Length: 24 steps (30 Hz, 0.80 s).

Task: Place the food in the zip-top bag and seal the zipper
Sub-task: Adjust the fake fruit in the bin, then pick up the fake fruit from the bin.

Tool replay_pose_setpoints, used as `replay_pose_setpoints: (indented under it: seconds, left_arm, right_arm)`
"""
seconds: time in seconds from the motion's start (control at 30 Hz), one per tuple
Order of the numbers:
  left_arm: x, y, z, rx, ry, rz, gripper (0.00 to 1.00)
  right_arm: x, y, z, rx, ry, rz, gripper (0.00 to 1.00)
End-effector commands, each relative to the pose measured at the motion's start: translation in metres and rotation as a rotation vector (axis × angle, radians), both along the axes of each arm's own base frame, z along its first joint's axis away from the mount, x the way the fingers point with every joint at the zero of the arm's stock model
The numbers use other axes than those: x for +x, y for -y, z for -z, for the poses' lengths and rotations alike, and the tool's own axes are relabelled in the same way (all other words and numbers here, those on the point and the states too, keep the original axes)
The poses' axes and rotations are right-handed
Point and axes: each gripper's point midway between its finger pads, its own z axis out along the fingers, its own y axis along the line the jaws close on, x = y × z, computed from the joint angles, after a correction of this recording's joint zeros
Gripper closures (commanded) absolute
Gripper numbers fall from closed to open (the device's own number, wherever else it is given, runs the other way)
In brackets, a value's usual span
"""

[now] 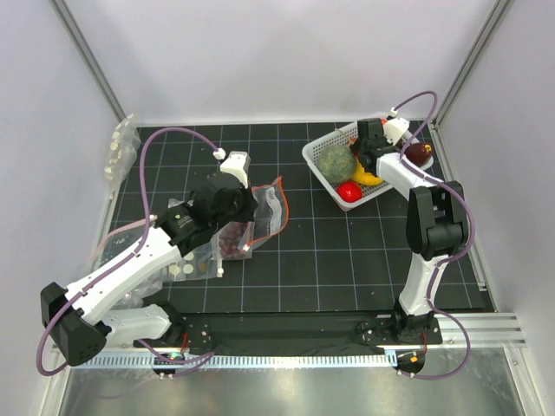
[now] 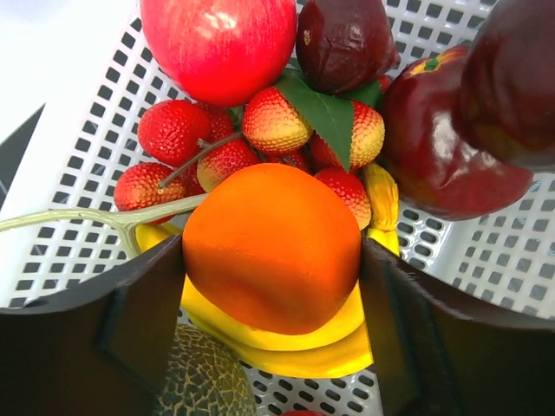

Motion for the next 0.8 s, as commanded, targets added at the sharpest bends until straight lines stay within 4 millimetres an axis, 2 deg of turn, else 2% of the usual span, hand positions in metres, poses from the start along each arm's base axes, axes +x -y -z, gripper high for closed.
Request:
replay_pose_setpoints:
  seconds: [0.0,0.03,0.07,0.1,0.13,0.23,0.27,0.33,0.37,0.4,0.47,0.57,0.6,0.63,0.7,0.73,0.77]
  left_arm:
    - [0.002,0.006,-0.019,-0.049,0.046,0.009,0.97]
    - [0.002,0.006,-0.019,-0.049,0.045,0.01,0.97]
    - [0.001,0.006,-0.019,-0.048,0.045,0.011,0.97]
    - [0.001,0.007,-0.019,-0.049,0.046,0.012,0.98]
    - [0.001,0.007,-0.018,-0.047,0.044,0.012,0.98]
    - [0.001,0.007,-0.017,-0.044,0.043,0.014,0.98]
    - [0.001,0.007,-0.017,-0.043,0.043,0.013,0.98]
    - [0.001,0.008,-0.017,-0.045,0.04,0.018,0.98]
    - [0.001,0.008,-0.018,-0.047,0.04,0.019,0.98]
    - [0.001,0.008,-0.017,-0.045,0.038,0.019,0.98]
    - [0.0,0.009,-0.017,-0.046,0.038,0.024,0.98]
    - [0.0,0.009,-0.018,-0.046,0.042,0.025,0.98]
    - [0.0,0.009,-0.017,-0.042,0.039,0.026,0.98]
    - [0.0,0.009,-0.017,-0.042,0.039,0.024,0.98]
    - [0.001,0.009,-0.017,-0.041,0.038,0.024,0.98]
    - [0.001,0.01,-0.016,-0.037,0.037,0.026,0.98]
    - [0.001,0.01,-0.016,-0.039,0.038,0.026,0.98]
  right_arm:
    - [0.004,0.009,-0.055,0.003,0.155,0.046,0.29]
    - [-0.001,0.011,-0.056,-0.001,0.157,0.045,0.32]
    - [-0.007,0.011,-0.076,0.007,0.199,0.042,0.38]
    - [-0.01,0.011,-0.084,0.006,0.216,0.028,0.4]
    - [-0.017,0.011,-0.086,0.005,0.218,0.022,0.41]
    - [-0.038,0.01,-0.114,0.034,0.274,-0.007,0.44]
    - [-0.048,0.008,-0.133,0.05,0.317,-0.021,0.45]
    - [-0.063,-0.001,-0.128,0.097,0.319,-0.075,0.48]
    - [-0.066,-0.01,-0.134,0.125,0.349,-0.12,0.5]
    - [-0.078,-0.016,-0.136,0.148,0.357,-0.162,0.52]
    - [-0.089,-0.04,-0.138,0.207,0.356,-0.283,0.57]
    - [-0.111,-0.078,-0.143,0.296,0.375,-0.447,0.59]
    - [-0.119,-0.091,-0.137,0.317,0.36,-0.498,0.6]
    - [-0.13,-0.113,-0.145,0.335,0.37,-0.572,0.61]
    - [-0.144,-0.143,-0.153,0.312,0.395,-0.686,0.61]
    - [-0.161,-0.174,-0.159,0.308,0.41,-0.785,0.61]
    - [-0.167,-0.188,-0.165,0.274,0.44,-0.851,0.61]
